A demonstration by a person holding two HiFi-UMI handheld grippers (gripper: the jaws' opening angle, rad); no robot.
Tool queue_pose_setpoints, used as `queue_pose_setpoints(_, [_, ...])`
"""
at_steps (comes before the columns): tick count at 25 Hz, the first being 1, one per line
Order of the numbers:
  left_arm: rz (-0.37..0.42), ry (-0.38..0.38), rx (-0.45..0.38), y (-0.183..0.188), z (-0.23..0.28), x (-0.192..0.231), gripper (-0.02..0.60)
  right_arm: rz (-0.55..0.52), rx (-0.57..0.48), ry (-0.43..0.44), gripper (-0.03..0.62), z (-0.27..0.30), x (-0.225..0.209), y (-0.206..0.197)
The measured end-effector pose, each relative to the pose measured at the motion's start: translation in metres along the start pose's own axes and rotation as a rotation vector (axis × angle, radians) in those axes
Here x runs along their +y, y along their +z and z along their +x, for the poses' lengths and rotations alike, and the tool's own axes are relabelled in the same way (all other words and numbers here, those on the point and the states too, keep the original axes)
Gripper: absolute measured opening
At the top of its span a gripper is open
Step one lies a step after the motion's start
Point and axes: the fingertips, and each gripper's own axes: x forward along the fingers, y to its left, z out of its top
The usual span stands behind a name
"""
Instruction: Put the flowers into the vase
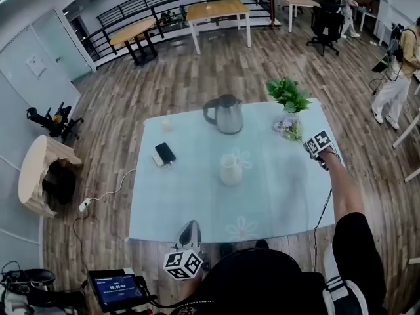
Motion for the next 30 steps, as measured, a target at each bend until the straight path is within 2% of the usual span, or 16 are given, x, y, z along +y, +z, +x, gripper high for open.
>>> queue_pose_setpoints(4, [-0.008,0.011,0.004,-0.001,-0.002,0.001,0.006,0.0,0.058,0.012,0.027,0.0,-0.009,0.001])
queue_pose_setpoints(6, [-0.007,0.015,0.009,-0.003,-0.003,0.002,0.006,-0.001,0.092,0.032,0.089,0.002,-0.01,0.0])
queue_pose_setpoints(8, [-0.008,0.018,0.013,-0.004,-0.004,0.003,0.006,-0.018,0.126,0.037,0.107,0.002,-0.011,-0.002])
queue_pose_setpoints(12, [-0.014,0.019,0.015,-0.004,-0.004,0.005,0.006,-0.055,0.183,0.046,0.107,0.004,-0.013,-0.004])
queue_pose_setpoints(15, [-0.014,0.023,0.013,-0.003,-0.005,0.004,0.006,-0.068,0.222,0.114,0.107,0.007,-0.003,-0.006])
queue_pose_setpoints(21, [-0.015,0.054,0.017,-0.005,-0.01,0.002,0.006,-0.213,0.371,0.15,0.107,0.015,0.002,-0.026])
queue_pose_setpoints(30, [-0.023,0.112,0.016,-0.014,-0.007,-0.004,0.006,-0.207,0.481,0.178,0.106,0.038,-0.018,-0.042])
